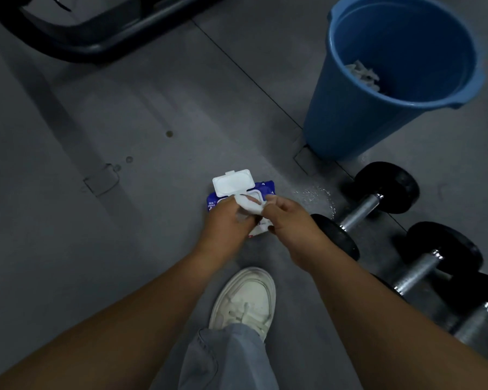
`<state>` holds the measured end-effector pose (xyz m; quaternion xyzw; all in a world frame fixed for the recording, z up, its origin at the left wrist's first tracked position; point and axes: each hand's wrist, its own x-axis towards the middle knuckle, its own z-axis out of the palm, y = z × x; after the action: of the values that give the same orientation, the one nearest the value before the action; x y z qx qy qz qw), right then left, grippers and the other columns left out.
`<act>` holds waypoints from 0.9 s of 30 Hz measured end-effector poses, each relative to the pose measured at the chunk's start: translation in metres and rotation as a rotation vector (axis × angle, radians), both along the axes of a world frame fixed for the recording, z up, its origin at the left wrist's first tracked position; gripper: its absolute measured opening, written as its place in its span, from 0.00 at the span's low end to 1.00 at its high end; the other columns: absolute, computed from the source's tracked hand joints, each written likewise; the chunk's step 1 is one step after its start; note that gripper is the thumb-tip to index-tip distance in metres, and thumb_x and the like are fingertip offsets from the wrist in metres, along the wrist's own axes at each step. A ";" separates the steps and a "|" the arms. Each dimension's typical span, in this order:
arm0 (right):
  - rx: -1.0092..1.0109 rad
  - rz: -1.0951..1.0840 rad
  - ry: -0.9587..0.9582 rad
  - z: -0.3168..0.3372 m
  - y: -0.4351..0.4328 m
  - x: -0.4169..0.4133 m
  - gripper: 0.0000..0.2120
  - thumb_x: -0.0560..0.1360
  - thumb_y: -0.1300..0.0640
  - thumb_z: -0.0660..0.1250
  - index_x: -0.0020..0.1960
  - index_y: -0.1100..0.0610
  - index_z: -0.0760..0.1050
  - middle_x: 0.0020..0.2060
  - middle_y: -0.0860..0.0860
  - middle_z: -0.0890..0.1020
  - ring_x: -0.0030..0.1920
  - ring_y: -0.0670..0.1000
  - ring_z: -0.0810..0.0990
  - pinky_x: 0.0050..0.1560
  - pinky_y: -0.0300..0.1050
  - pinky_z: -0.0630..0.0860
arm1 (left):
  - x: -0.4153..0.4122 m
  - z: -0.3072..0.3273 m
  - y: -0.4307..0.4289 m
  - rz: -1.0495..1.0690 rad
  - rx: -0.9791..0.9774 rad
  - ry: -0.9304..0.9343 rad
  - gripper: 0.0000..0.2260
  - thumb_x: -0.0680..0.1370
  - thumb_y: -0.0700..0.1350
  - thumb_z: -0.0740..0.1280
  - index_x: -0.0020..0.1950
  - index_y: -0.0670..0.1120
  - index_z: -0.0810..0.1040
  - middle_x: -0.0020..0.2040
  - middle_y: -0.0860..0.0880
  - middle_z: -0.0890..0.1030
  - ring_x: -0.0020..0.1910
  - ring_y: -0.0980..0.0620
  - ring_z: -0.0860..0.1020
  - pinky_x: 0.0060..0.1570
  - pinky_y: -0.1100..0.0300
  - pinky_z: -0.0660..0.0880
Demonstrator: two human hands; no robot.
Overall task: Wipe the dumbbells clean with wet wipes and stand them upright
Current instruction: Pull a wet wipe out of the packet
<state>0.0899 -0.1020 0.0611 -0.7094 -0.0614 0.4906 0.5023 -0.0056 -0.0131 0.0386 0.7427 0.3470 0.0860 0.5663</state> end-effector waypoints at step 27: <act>-0.007 -0.459 -0.389 0.023 0.002 0.024 0.07 0.76 0.60 0.56 0.45 0.51 0.70 0.40 0.52 0.78 0.40 0.50 0.77 0.49 0.59 0.79 | 0.011 -0.014 0.044 0.245 -0.080 0.121 0.06 0.77 0.41 0.70 0.47 0.52 0.81 0.38 0.56 0.79 0.36 0.60 0.76 0.38 0.72 0.71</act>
<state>0.1136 -0.1001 0.0844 -0.7873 0.0071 0.2193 0.5762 0.0050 0.0309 0.0243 0.6756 0.4716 0.0956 0.5586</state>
